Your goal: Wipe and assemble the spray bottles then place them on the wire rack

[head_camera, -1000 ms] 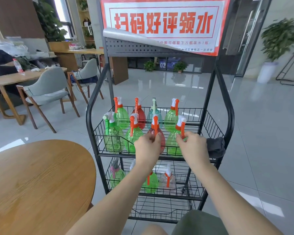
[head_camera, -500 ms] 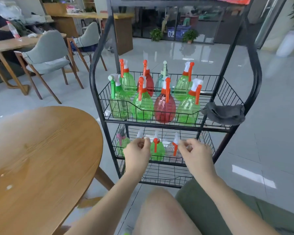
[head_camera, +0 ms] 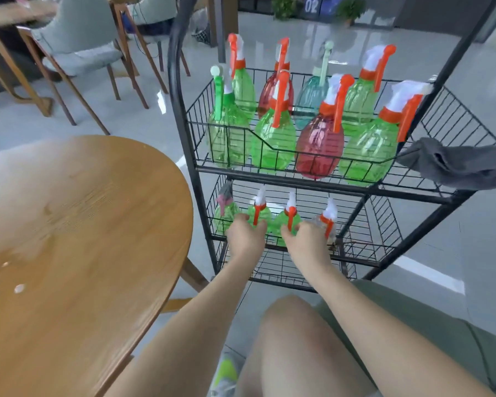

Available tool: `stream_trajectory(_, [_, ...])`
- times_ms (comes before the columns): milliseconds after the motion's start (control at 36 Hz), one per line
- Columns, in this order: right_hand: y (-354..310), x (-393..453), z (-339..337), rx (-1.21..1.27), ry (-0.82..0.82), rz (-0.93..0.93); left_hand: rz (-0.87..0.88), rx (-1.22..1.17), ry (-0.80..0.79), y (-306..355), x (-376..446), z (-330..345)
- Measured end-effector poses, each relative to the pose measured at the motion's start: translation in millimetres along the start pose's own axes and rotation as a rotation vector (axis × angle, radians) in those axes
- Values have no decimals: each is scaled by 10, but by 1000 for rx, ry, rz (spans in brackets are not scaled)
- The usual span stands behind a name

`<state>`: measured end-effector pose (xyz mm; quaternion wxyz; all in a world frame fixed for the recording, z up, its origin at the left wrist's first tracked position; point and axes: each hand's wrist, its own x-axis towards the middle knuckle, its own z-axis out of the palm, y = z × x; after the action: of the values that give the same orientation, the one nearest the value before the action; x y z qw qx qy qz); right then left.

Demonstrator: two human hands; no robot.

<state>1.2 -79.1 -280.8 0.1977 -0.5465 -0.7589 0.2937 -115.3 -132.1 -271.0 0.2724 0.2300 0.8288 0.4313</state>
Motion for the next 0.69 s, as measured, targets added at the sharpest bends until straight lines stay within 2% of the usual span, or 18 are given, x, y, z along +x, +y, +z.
stream_trajectory(222, [-30, 95, 19, -96, 2, -35, 9, 56, -28, -33, 42, 76])
stream_trajectory(361, [44, 167, 95, -137, 0, 7, 7, 44, -14, -87, 78, 94])
stream_trajectory(694, [148, 145, 118, -62, 16, -40, 10, 15, -7, -188, 125, 162])
